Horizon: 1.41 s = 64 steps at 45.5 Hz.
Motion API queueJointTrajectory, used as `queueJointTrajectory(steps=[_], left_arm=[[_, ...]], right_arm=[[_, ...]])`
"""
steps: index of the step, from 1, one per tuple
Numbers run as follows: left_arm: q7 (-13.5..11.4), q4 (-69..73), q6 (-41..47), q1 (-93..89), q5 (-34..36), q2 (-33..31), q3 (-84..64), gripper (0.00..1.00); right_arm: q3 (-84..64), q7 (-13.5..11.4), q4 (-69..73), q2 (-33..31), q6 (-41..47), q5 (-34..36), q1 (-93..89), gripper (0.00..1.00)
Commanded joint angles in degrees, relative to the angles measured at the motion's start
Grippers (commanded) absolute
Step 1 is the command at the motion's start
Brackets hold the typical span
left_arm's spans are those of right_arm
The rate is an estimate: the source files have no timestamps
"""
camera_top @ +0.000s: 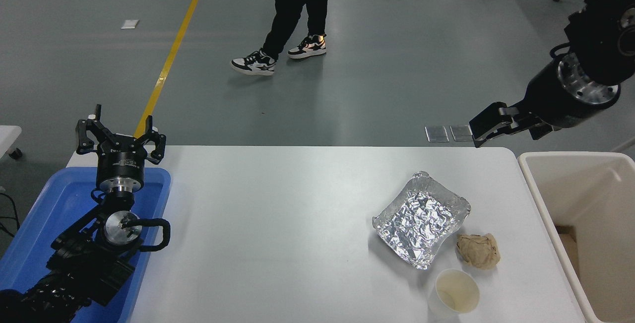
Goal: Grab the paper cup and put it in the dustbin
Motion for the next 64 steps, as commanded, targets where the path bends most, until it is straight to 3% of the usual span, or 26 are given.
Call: queueJointTrajectory(steps=[1,12,28,36,45,64], left_arm=[[0.0,0.0,0.1,0.0,0.0,0.0,0.0,0.99],[0.0,0.0,0.0,0.0,0.0,-0.1,0.0,0.99],[-0.1,0.0,0.1,0.1,-0.1,0.0,0.0,0.99],[-0.1,0.0,0.1,0.1,-0.1,0.0,0.0,0.99],[-0.1,0.0,0.1,0.0,0.0,0.0,0.1,0.99],[0.0,0.0,0.0,0.1,0.0,0.0,0.1,0.99]], right_arm=[[2.8,0.0,-1.1,1.7,0.3,0.5,-2.6,1.00],[2.8,0.0,-0.8,1.8,0.4,0.8,-4.6,1.00],[-1.5,0.0,6.4,-4.4,0.1,1.1,-9.3,1.00],[-0.5,-0.1,6.3,-4.7,-3.8,-4.0,-17.1,1.00],[-0.3,-0.3,4.6,-4.4,-11.2,-14.5,-27.7,1.00],[5.6,-0.3,3.1,-5.4,-13.0,-15.3,-38.2,1.00]])
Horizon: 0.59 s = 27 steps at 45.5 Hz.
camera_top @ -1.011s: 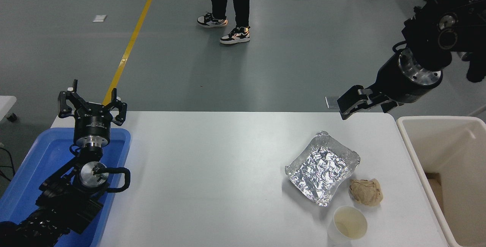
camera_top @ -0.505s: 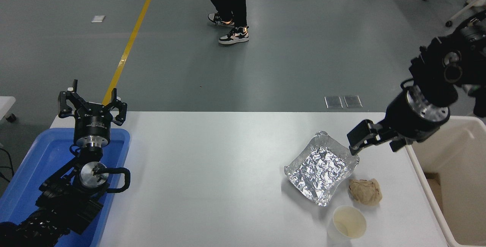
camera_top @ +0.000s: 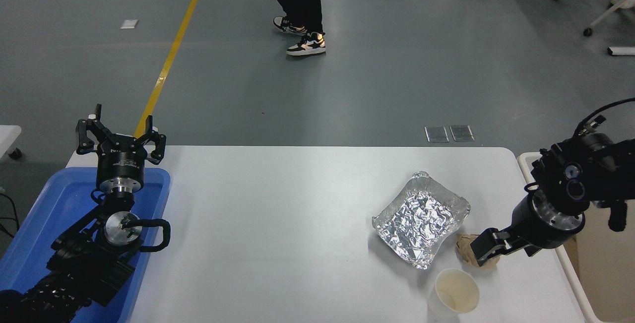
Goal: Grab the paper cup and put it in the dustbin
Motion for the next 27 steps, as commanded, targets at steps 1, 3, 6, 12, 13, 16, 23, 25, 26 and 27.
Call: queueJointTrajectory(steps=[1,3,6,12,13,16,23,25,26,27], left_arm=[[0.0,0.0,0.0,0.1,0.0,0.0,0.0,0.99],[0.0,0.0,0.0,0.0,0.0,0.0,-0.1,0.99],[0.0,0.0,0.0,0.0,0.1,0.0,0.0,0.99],[0.0,0.0,0.0,0.0,0.1,0.0,0.0,0.99],[0.0,0.0,0.0,0.0,0.0,0.0,0.0,0.99],[0.0,0.0,0.0,0.1,0.1,0.0,0.0,0.99],[0.0,0.0,0.0,0.0,0.1,0.0,0.0,0.99],[0.0,0.0,0.0,0.0,0.1,0.0,0.0,0.99],[0.0,0.0,0.0,0.0,0.1,-0.1,0.0,0.99],[0.0,0.0,0.0,0.0,0.1,-0.1,0.0,0.99]], right_arm=[[2.9,-0.1,-1.4,0.0,-2.0,-1.9,-6.6,1.00],[3.2,-0.1,-2.1,0.1,-3.0,-2.0,-7.5,1.00],[3.2,-0.1,-2.9,0.6,-3.7,-2.0,-8.3,1.00],[4.2,-0.1,-4.3,1.6,-4.5,-1.8,-11.1,1.00],[4.6,-0.1,-4.6,1.9,-4.5,-1.8,-11.7,1.00],[5.7,-0.1,-5.7,2.5,-4.6,-1.8,-13.2,0.99],[6.9,-0.1,-6.9,2.8,-4.6,-1.3,-15.3,0.94],[7.0,-0.1,-6.9,2.8,-4.6,-1.2,-15.6,0.88],[7.0,-0.1,-6.9,2.8,-4.6,-1.2,-15.9,0.85],[7.0,0.0,-6.9,2.8,-4.7,-1.2,-16.1,0.82]])
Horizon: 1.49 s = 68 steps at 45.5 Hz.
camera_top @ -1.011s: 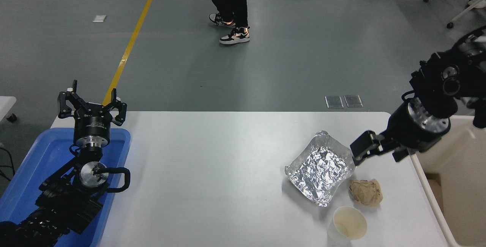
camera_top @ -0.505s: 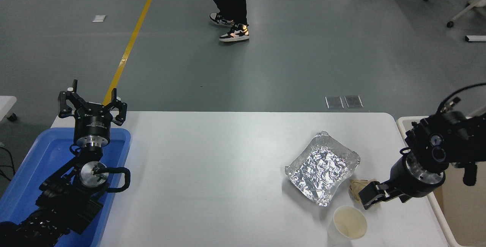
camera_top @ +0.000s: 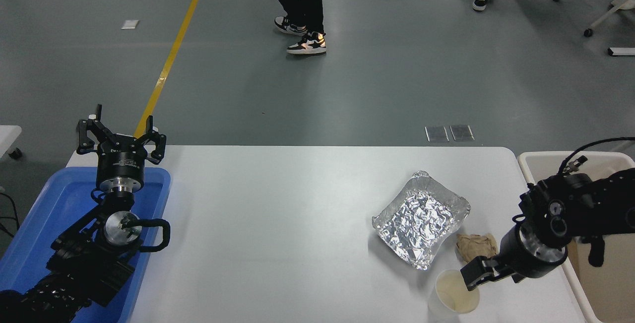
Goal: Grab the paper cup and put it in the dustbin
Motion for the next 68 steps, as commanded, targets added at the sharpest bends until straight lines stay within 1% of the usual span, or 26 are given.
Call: queueJointTrajectory(steps=[1,2,5,8,9,10,11,12,28,37,41,44,50,55,61,66,68], left_arm=[[0.0,0.0,0.0,0.0,0.0,-0.1,0.0,0.99],[0.0,0.0,0.0,0.0,0.0,0.0,0.0,0.99],[0.0,0.0,0.0,0.0,0.0,-0.1,0.0,0.99],[0.0,0.0,0.0,0.0,0.0,-0.1,0.0,0.99],[0.0,0.0,0.0,0.0,0.0,-0.1,0.0,0.99],[0.0,-0.1,0.0,0.0,0.0,-0.1,0.0,0.99],[0.0,0.0,0.0,0.0,0.0,-0.1,0.0,0.99],[0.0,0.0,0.0,0.0,0.0,-0.1,0.0,0.99],[0.0,0.0,0.0,0.0,0.0,-0.1,0.0,0.99],[0.0,0.0,0.0,0.0,0.0,0.0,0.0,0.99],[0.0,0.0,0.0,0.0,0.0,0.0,0.0,0.99],[0.0,0.0,0.0,0.0,0.1,0.0,-0.1,0.99],[0.0,0.0,0.0,0.0,0.0,0.0,0.0,0.99],[0.0,0.0,0.0,0.0,0.0,0.0,-0.1,0.99],[0.0,0.0,0.1,0.0,0.0,0.0,-0.1,0.99],[0.0,0.0,0.0,0.0,0.0,0.0,0.0,0.99],[0.0,0.0,0.1,0.0,0.0,0.0,0.0,0.99]], right_arm=[[1.6,0.1,-1.5,0.6,-0.8,0.3,-3.5,0.77],[1.6,0.1,-1.4,0.5,-1.1,0.2,-3.5,0.71],[1.6,0.2,-1.4,0.3,-2.3,-0.4,-3.5,0.48],[1.6,0.2,-1.4,0.3,-2.7,-0.3,-3.4,0.37],[1.6,0.1,-1.4,0.3,-2.7,-0.1,-3.4,0.31],[1.6,0.1,-1.4,0.3,-2.7,0.1,-3.4,0.20],[1.6,0.1,-1.4,0.4,-2.7,0.2,-3.4,0.02],[1.6,0.2,-1.4,0.4,-2.3,0.2,-3.4,0.00],[0.9,0.0,-1.3,-0.2,-1.8,0.5,-2.8,0.00],[-1.2,0.0,2.3,-4.5,0.5,0.4,2.1,0.00],[-3.2,0.0,5.2,-7.2,1.7,0.7,7.6,0.00],[-4.9,0.0,6.8,-8.6,3.6,2.2,12.4,0.00],[-9.8,0.4,10.5,-9.8,8.5,8.8,26.6,0.00],[-15.3,0.4,12.7,-8.7,12.2,13.6,39.2,0.00],[-18.9,0.7,13.0,-6.9,17.4,14.7,51.1,0.00],[-19.3,0.7,12.9,-7.4,22.9,14.8,58.0,0.00],[-19.3,0.7,12.8,-7.7,23.7,14.7,59.6,0.00]])
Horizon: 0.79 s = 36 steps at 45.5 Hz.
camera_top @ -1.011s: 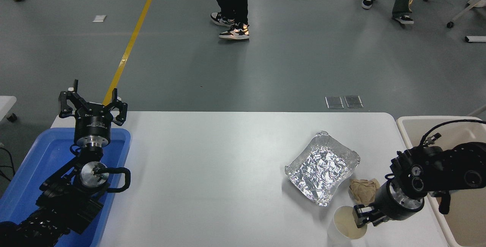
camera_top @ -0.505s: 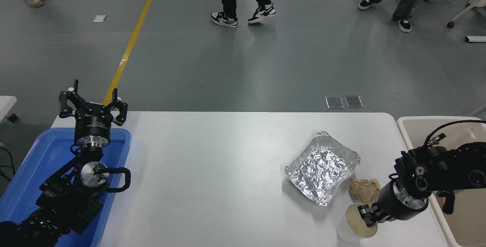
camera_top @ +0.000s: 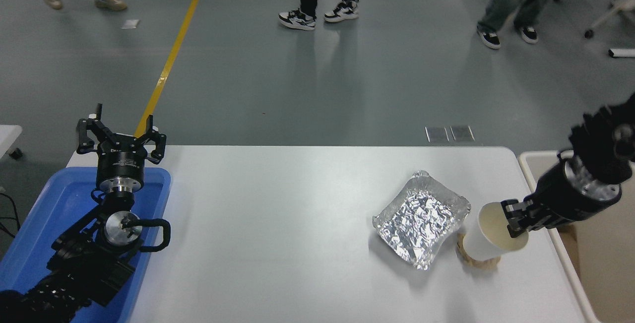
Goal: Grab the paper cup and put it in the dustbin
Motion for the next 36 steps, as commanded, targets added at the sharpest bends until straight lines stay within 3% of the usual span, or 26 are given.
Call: queueJointTrajectory(steps=[1,28,36], left_arm=[[0.0,0.0,0.0,0.0,0.0,0.0,0.1,0.99],[0.0,0.0,0.1,0.0,0.0,0.0,0.0,0.99],[-0.1,0.0,0.1,0.1,-0.2,0.0,0.0,0.99]], right_arm=[[-4.0,0.2,1.2,-0.3,8.6,2.4,17.4,0.00],[-4.2,-0.1,-6.4,-1.0,8.6,1.3,18.4,0.00],[-4.0,0.1,-14.1,-4.9,8.6,-6.6,11.0,0.00]])
